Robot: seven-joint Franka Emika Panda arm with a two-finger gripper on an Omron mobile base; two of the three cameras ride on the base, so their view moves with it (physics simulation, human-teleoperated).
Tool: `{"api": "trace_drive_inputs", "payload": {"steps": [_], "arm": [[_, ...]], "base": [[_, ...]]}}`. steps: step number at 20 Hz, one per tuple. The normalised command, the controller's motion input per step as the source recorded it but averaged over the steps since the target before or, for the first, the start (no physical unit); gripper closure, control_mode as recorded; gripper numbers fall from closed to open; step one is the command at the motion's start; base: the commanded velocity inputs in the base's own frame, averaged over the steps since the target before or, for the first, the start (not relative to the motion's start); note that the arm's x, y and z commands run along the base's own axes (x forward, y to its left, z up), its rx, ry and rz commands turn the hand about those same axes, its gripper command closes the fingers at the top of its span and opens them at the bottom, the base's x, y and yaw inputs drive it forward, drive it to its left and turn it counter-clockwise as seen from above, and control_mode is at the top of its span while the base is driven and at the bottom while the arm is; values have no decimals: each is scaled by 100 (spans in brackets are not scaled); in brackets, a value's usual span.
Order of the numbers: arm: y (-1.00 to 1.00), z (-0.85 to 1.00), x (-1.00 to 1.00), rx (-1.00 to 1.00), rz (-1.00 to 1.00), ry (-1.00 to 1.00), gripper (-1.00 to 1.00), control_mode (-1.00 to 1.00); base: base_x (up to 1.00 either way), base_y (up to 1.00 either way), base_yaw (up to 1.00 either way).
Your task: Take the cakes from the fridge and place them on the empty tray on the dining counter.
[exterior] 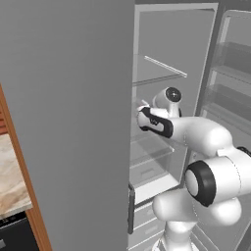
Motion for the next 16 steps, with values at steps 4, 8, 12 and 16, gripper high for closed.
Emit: {"api": "trace_drive_inputs", "payload": {"steps": [4, 8, 12, 16], "arm": [[8, -16, 19, 0, -1, 0, -100, -100], [8, -13, 23, 0, -1, 1, -100, -100], [1, -8, 19, 0, 0, 0, -100, -100], [0, -12, 20, 0, 0, 3, -100, -100]], "base": [[0, 0, 0], [0, 0, 0], [0, 0, 0], [0, 0, 0]]}}
